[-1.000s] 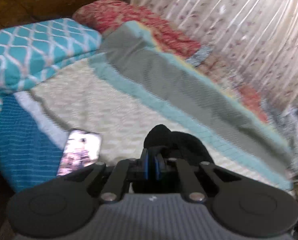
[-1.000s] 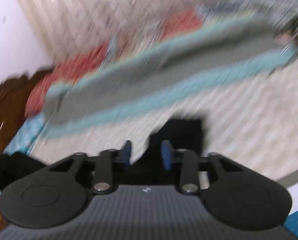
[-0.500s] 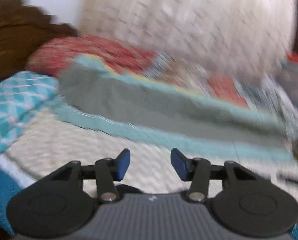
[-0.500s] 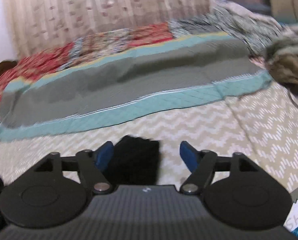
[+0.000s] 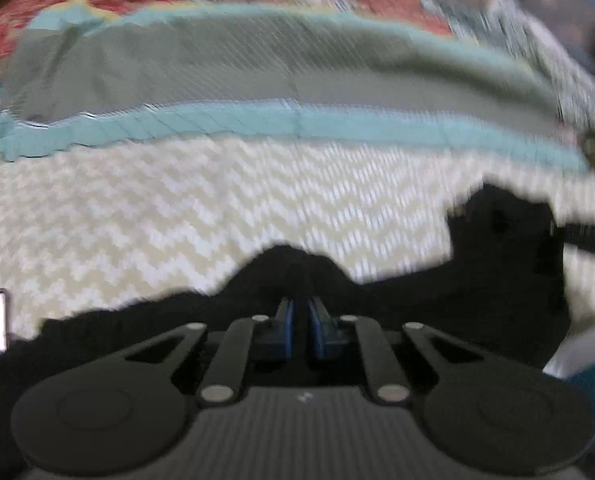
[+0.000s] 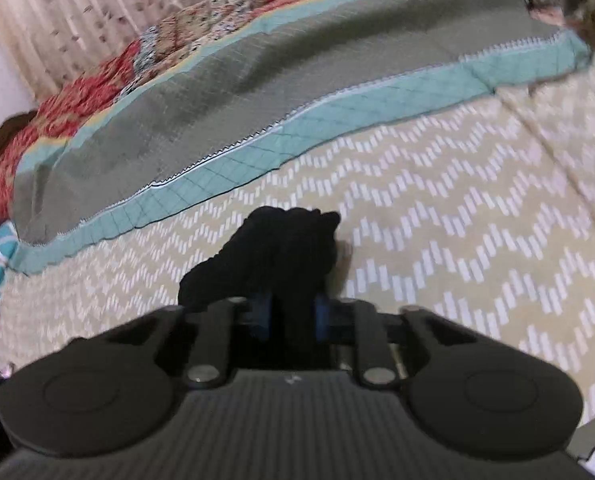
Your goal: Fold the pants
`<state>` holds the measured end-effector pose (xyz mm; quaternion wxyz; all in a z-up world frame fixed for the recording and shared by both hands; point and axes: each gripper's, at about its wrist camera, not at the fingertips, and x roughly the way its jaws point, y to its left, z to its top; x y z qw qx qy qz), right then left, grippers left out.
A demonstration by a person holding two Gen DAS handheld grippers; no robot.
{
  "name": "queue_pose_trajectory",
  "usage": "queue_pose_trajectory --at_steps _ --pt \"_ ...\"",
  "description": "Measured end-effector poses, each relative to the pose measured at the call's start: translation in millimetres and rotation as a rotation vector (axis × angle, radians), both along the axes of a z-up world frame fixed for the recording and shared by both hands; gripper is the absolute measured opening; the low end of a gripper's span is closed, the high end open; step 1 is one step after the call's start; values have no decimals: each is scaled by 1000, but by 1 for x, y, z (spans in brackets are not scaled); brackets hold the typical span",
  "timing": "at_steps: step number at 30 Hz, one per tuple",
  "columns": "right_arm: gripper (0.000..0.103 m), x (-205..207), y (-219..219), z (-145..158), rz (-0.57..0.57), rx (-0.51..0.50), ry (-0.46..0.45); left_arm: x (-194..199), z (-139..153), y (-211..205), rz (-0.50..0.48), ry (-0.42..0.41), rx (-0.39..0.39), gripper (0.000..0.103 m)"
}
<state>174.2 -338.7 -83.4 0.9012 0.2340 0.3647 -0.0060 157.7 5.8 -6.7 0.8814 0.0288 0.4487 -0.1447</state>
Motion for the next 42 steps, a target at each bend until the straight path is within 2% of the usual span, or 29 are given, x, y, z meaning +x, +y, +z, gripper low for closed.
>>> queue_pose_trajectory --at_steps 4,8,10,12,14,17,19,22,23,24,27,30,34,38,42 --pt "14 -15 1 15 -16 -46 -63 -5 49 34 117 -87 -119 9" --pt "13 -41 -14 41 -99 2 -180 -24 104 79 221 -206 -271 8" --pt "13 -71 -25 59 -151 -3 -248 -42 128 106 277 -284 -347 8" --pt "13 -96 -37 77 -212 -16 -321 -60 143 132 329 -341 -416 8" --pt "13 -125 -56 93 -301 -21 -382 -76 148 155 382 -363 -473 8" --pt "13 -162 -84 97 -408 -43 -423 -89 135 176 438 -354 -472 8" --pt "15 -174 -96 87 -443 -76 -389 -94 115 186 475 -309 -451 8" --pt "35 -180 -116 60 -479 -36 -251 -93 81 202 518 -187 -475 8" --pt "47 -184 -121 48 -497 -25 -204 -94 72 205 531 -153 -494 8" --pt "48 -189 -123 39 -513 -31 -179 -94 64 209 540 -123 -517 8" --pt "48 -214 -130 25 -555 -22 -142 -100 58 212 544 -120 -519 8" --pt "48 -246 -138 18 -593 49 -162 -104 73 218 527 -153 -549 8" --pt "47 -276 -139 17 -562 94 -175 -107 99 214 495 -211 -586 8" --pt "33 -280 -147 20 -580 148 -185 -112 121 216 500 -252 -630 8" --pt "33 -269 -153 19 -561 157 -193 -124 133 231 542 -295 -664 8"
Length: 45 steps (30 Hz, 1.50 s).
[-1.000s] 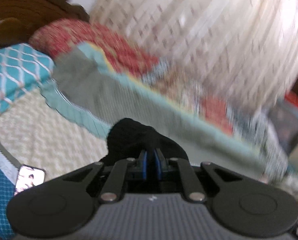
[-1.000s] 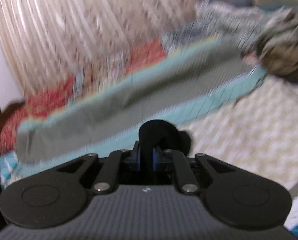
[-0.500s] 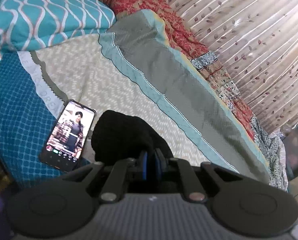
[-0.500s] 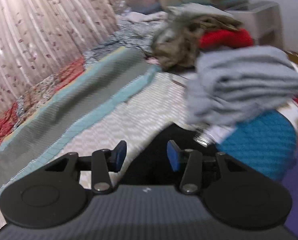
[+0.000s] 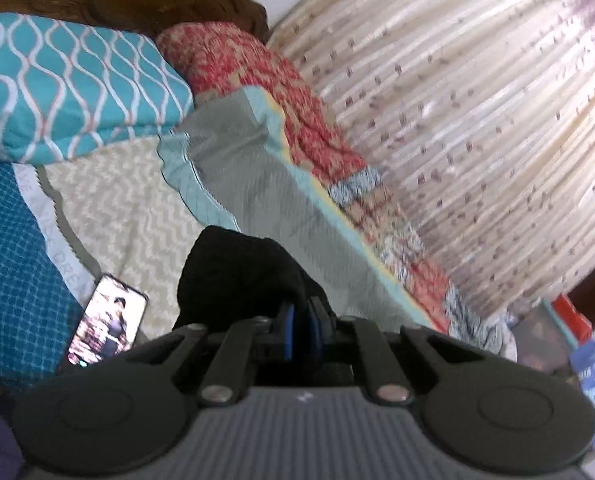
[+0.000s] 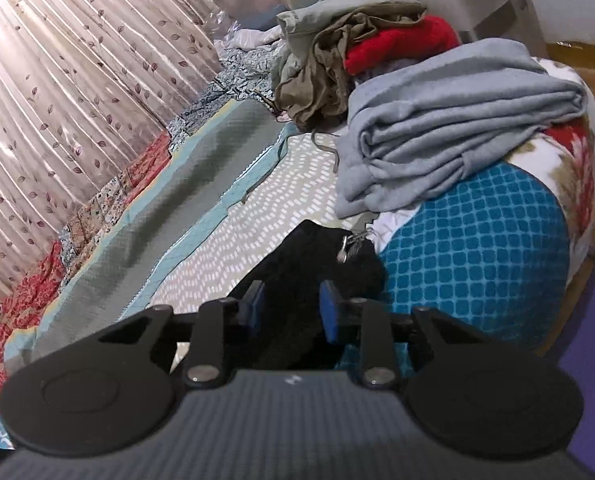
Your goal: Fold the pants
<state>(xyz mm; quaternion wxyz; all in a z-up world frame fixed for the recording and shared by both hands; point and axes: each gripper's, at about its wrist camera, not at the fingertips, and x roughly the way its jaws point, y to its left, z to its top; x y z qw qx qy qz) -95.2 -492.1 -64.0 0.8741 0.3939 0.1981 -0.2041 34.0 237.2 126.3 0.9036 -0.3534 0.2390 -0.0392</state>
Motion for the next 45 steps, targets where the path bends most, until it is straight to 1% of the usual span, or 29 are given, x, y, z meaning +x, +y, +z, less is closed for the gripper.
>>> queue_pose_trajectory --at_steps 2,5,7,9,14,17,18,19,20,23,25,27,29,30,33,36,38,40,41,42,43,44,45 --pt "34 3 -4 -7 -7 28 2 -6 1 2 26 1 15 8" --pt "35 1 -11 -26 -31 138 0 -6 -5 1 21 31 25 8" --pt "35 -3 -13 -37 -21 207 -11 -5 -7 -2 19 44 35 8" --pt "35 -8 -13 -43 3 254 -28 -3 -8 -1 19 45 34 8" --pt "35 -10 -7 -51 23 323 -25 0 -8 1 15 35 34 8" --pt "34 3 -6 -57 35 349 -15 2 -9 1 19 42 36 8" --pt "18 9 -5 -58 39 338 5 3 -10 3 23 46 33 8" --pt "5 12 -1 -56 28 317 31 4 -11 5 27 49 29 8" --pt "5 13 -1 -52 12 296 38 5 -11 7 30 52 23 8" --pt "5 3 -2 -22 -35 205 -47 12 -13 11 36 60 19 8" --pt "5 3 -5 6 -46 120 -91 24 -13 11 35 68 24 8" --pt "5 12 -10 35 -43 46 -135 44 -14 8 32 71 35 8" --pt "5 33 -16 60 -19 -11 -155 69 -16 1 29 79 48 8" --pt "5 46 -18 68 -12 -35 -151 84 -16 -4 27 82 58 8" --pt "5 94 -24 85 18 -138 -128 134 -21 -24 17 103 120 8" --pt "5 146 -34 81 25 -171 -77 186 -32 -48 14 146 170 8" --pt "5 189 -46 71 26 -187 -22 224 -46 -64 17 182 187 8" --pt "5 232 -59 56 46 -207 34 263 -66 -88 10 192 232 10" --pt "8 257 -64 45 80 -213 67 283 -81 -103 3 215 281 17" --pt "11 274 -65 38 102 -220 102 294 -95 -113 14 250 323 17" --pt "13 288 -65 27 99 -231 160 303 -110 -122 31 297 359 16" --pt "20 294 -62 22 70 -236 193 306 -123 -128 24 335 360 14" --pt "28 289 -60 16 43 -229 181 303 -131 -129 -4 344 331 15"
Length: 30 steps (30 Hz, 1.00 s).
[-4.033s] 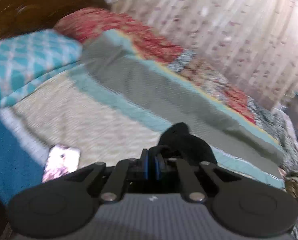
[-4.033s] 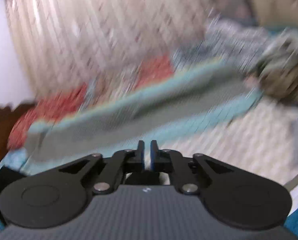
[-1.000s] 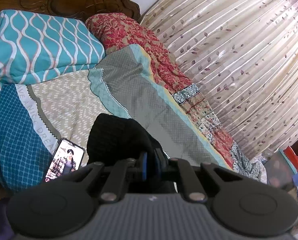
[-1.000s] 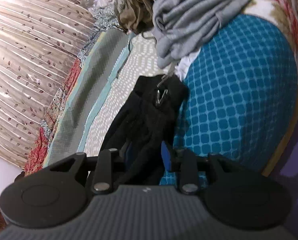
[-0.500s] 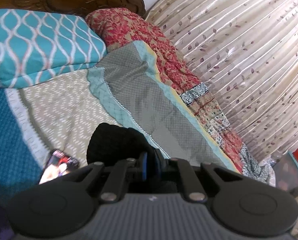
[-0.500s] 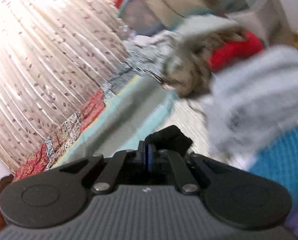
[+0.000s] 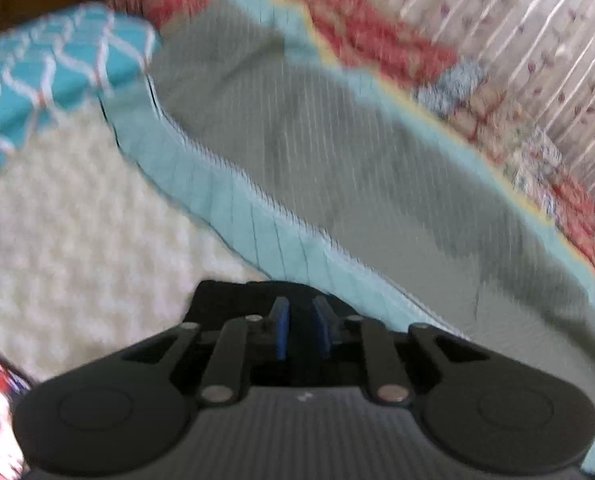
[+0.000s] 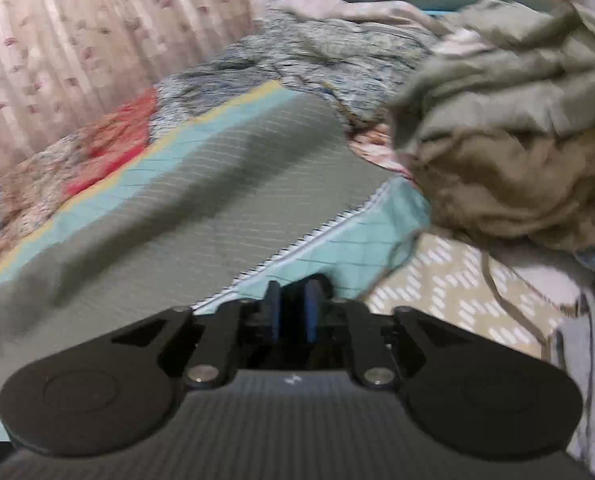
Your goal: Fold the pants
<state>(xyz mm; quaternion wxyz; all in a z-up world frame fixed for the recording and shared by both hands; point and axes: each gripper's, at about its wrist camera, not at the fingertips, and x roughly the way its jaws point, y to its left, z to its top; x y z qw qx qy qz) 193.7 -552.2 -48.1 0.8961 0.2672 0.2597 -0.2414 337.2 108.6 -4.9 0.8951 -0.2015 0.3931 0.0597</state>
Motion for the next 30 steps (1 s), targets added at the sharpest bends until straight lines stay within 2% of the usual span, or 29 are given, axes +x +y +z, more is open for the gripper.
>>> queue_pose_trajectory --at_steps 2,4,8,10,11,13,16,19,20,21,22,23,24,26,27,29,30 --pt "30 -18 0 -7 14 51 -60 -13 -8 2 -38 -3 -37 16" --pt "30 -38 -5 -15 37 90 -61 -33 -8 9 -55 -18 -27 20" --pt "30 -74 -24 -28 -17 171 -68 -90 -6 38 -65 -25 -36 26" --pt "30 -85 -32 -36 -44 240 -70 -116 -1 52 -62 -18 -41 35" --pt "33 -88 -35 -43 -51 275 -67 -135 -3 59 -57 -11 -37 42" --pt "38 -80 -30 -50 -52 319 -58 -160 -5 68 -51 17 -31 43" --pt "39 -57 -14 -62 -41 357 -55 -196 -11 81 -27 78 -49 44" --pt "36 -32 4 -64 0 332 -59 -222 -17 89 5 137 -62 44" --pt "14 -25 11 -63 17 317 -41 -229 -17 93 17 144 -67 44" --pt "7 -18 17 -59 25 277 -9 -235 -16 96 29 146 -77 44" --pt "7 -17 25 -49 14 192 -3 -239 -15 99 34 145 -86 44" --pt "7 -23 26 -36 -8 105 -38 -243 -12 100 33 139 -89 44" --pt "7 -28 22 -26 -63 27 -53 -246 -10 99 28 129 -85 44" --pt "9 -33 9 -17 -152 -64 -7 -247 -5 98 10 112 -73 46" --pt "14 -36 4 -17 -174 -74 21 -247 -5 96 5 107 -72 48" --pt "32 -48 -5 -19 -182 -39 73 -246 -7 96 0 107 -80 51" --pt "33 -59 -6 -18 -195 -26 74 -247 -10 96 1 110 -89 52"
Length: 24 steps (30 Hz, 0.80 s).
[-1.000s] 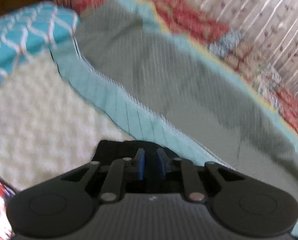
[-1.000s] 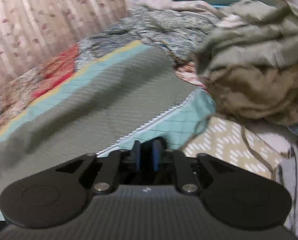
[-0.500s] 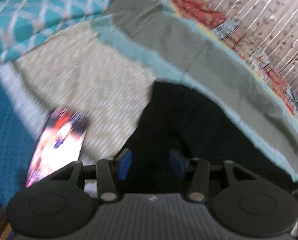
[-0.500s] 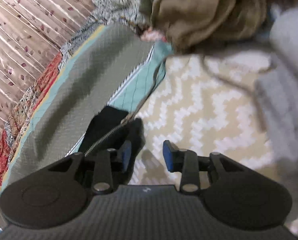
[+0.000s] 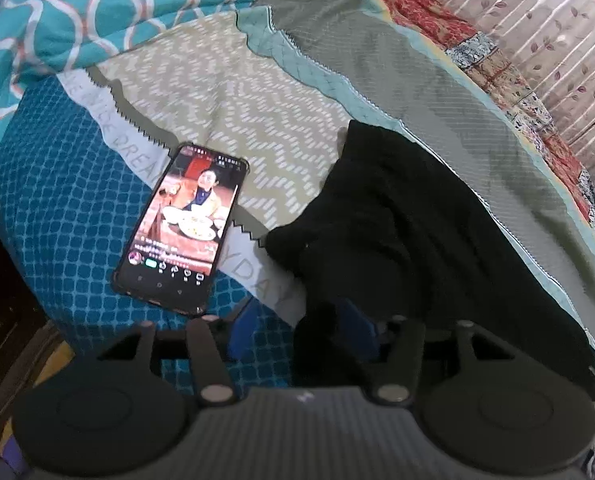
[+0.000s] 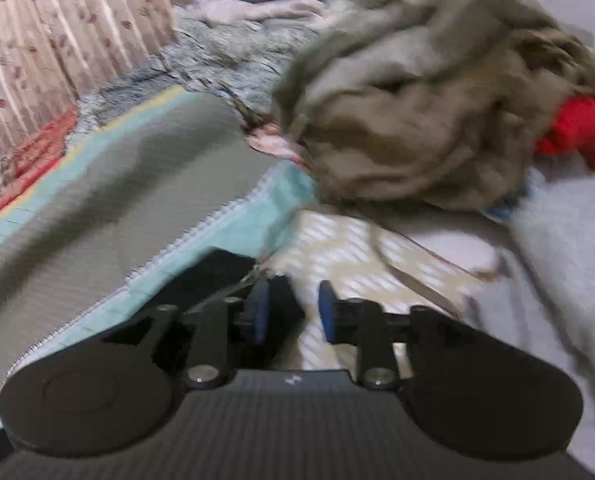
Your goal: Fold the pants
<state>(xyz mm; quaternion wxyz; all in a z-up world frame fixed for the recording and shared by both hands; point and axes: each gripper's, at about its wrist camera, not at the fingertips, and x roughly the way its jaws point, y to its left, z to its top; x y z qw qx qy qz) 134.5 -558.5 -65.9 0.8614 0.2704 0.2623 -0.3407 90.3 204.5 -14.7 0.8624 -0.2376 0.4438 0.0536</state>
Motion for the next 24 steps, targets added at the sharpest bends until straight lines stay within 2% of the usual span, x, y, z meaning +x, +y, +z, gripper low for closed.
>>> queue_pose_trajectory --at_steps 4,6,9,12,13,14,15,16,17,20,24 --pt "34 -58 5 16 54 109 -147 -4 -14 4 7 11 -57 64" --pt "38 -93 12 22 92 160 -200 -5 -22 6 14 19 -91 78" --pt "44 -143 25 22 103 194 -241 1 -33 5 3 18 -159 79" --pt "45 -184 32 14 79 218 -240 17 -44 0 -12 37 -172 79" --pt "46 -198 33 9 56 227 -231 22 -48 -3 -13 46 -174 76" --pt "49 -209 34 4 31 238 -226 26 -51 -5 -25 48 -186 55" --pt "49 -216 33 -2 5 256 -220 29 -54 -8 -44 57 -204 20" --pt "49 -224 31 -7 -21 277 -215 30 -56 -9 -56 71 -226 10" --pt "49 -231 29 -13 -51 307 -212 27 -56 -8 -51 69 -245 10" --pt "49 -244 30 -20 -71 354 -226 5 -38 3 -43 16 -225 9" --pt "49 -240 37 -23 -21 367 -232 -36 -21 50 42 -29 -287 9"
